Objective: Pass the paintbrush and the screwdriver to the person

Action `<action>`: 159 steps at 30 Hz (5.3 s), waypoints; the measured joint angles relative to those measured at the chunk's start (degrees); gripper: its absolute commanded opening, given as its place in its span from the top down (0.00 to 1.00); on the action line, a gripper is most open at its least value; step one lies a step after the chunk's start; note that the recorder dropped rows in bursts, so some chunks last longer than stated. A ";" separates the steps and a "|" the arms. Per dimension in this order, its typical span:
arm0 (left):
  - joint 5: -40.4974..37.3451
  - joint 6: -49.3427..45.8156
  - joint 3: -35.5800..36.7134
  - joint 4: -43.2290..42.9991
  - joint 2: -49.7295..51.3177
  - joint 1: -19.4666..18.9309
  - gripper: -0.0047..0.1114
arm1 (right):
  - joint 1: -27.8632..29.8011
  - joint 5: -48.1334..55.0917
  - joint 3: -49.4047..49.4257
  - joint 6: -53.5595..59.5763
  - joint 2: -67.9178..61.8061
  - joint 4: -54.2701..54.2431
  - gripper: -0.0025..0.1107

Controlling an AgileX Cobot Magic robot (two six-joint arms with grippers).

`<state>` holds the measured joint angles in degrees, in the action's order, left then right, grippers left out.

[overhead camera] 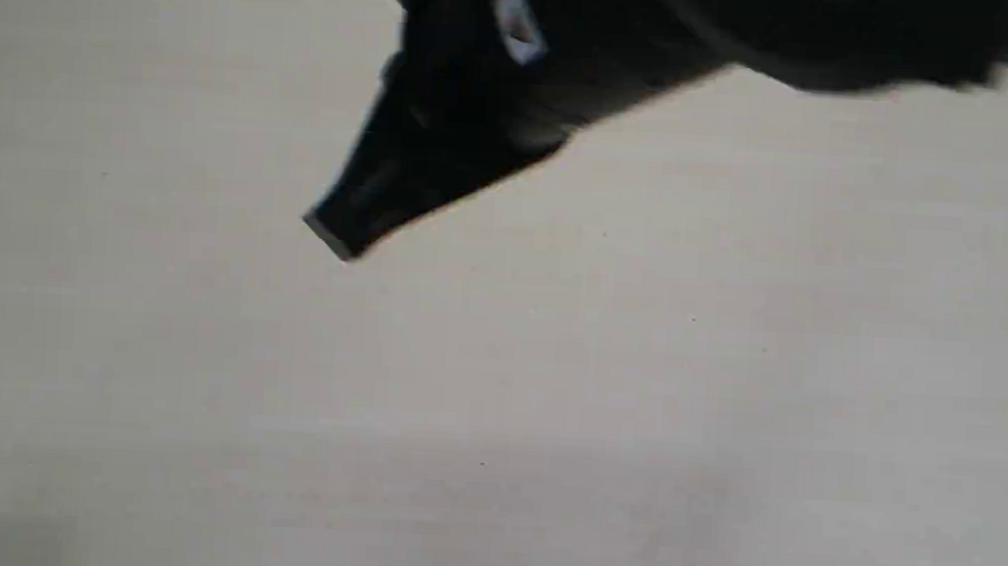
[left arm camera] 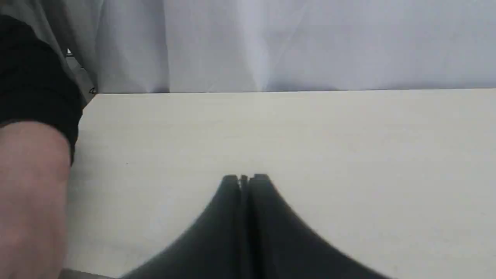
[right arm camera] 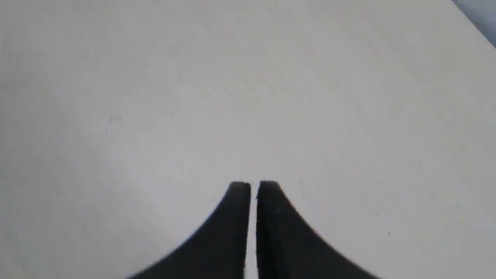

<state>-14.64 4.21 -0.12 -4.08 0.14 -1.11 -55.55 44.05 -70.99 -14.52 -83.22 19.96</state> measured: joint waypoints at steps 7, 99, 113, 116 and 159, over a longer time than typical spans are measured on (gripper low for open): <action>0.00 0.00 0.00 0.00 0.00 0.00 0.96 | 0.00 -9.41 22.00 -13.50 21.60 6.90 0.94; 0.00 0.00 0.00 0.00 0.00 0.00 0.96 | 63.35 -29.71 70.78 -17.12 82.91 14.27 0.94; 0.00 0.00 0.00 0.00 0.00 0.00 0.96 | 63.35 -26.89 70.78 18.15 82.91 -19.44 0.94; 0.00 0.00 0.00 0.00 0.00 0.00 0.96 | 63.35 -26.04 70.78 19.99 82.91 -21.43 0.94; 0.00 0.00 0.00 0.00 0.00 0.00 0.96 | 63.35 -24.72 70.78 14.94 82.91 -20.76 0.94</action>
<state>-14.64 4.21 -0.12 -4.08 0.14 -1.11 7.80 19.33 -0.21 0.42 -0.30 -0.80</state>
